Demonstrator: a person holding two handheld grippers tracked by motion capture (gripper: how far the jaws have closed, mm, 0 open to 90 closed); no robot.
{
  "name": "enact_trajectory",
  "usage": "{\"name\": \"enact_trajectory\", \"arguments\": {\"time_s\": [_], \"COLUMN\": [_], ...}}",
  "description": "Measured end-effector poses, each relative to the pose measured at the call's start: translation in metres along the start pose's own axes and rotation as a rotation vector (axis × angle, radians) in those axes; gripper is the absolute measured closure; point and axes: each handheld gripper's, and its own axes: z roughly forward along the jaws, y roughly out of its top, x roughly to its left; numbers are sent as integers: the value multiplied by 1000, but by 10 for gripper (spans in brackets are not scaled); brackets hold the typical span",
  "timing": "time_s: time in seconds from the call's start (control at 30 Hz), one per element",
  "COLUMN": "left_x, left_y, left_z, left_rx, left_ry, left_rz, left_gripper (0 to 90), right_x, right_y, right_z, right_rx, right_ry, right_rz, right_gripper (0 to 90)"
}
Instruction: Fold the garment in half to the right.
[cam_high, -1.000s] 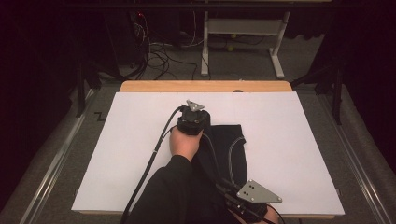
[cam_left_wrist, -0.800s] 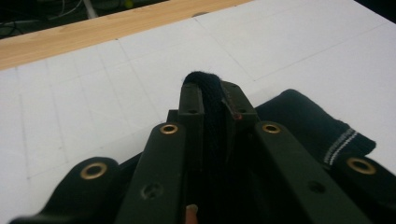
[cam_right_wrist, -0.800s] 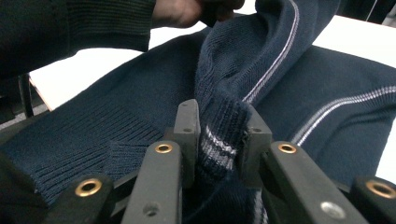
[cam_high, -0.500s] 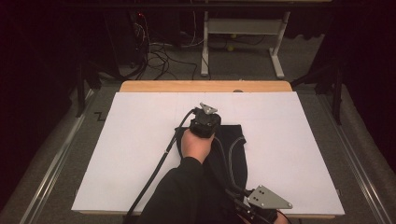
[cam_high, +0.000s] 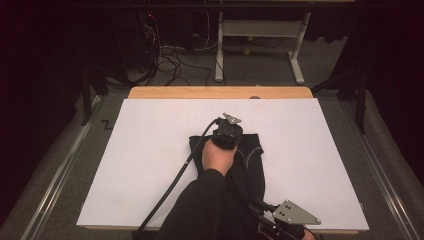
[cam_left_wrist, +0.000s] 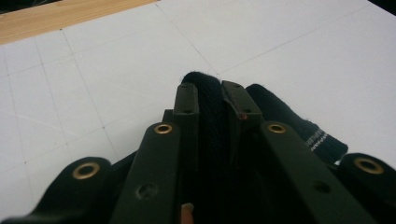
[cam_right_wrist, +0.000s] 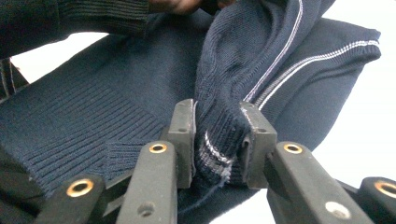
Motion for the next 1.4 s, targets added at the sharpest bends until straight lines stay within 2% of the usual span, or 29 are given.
{"name": "enact_trajectory", "arguments": {"time_s": [0.17,0.23,0.37,0.43,0.57,0.63,0.73,0.87,0.93,1.07,1.23,1.4], "left_x": [-5,-6,-10,-9,-5,-2,3,13,20,39,59,77], "left_y": [-1,-1,3,4,5,3,0,-7,-13,-28,-49,-75], "left_z": [3,2,-2,-5,-11,-17,-25,-35,-40,-52,-68,-84], "left_rx": [1,-13,-51,-69,-72,-88,-107,-114,-107,-128,-130,-146], "left_ry": [-23,-42,-48,-54,-69,-87,-88,-109,-126,-146,-142,-140], "left_rz": [6,4,12,22,33,27,24,27,26,6,17,9], "left_gripper": [704,660,556,515,434,393,358,304,270,221,134,98], "right_x": [-2,-3,-6,-7,-8,-9,-9,-9,-10,-9,-8,-5], "right_y": [-3,-4,-5,-4,-2,0,2,3,3,5,7,15], "right_z": [-3,-5,-10,-12,-17,-20,-23,-24,-23,-23,-22,-19], "right_rx": [5,2,-10,-20,-49,-70,-89,-92,-94,-98,-101,-105], "right_ry": [-6,-10,-13,-14,-17,-20,-25,-23,-23,-23,-22,-18], "right_rz": [4,8,24,32,39,47,40,42,40,36,31,16], "right_gripper": [699,694,657,628,573,561,556,555,555,559,574,590]}}
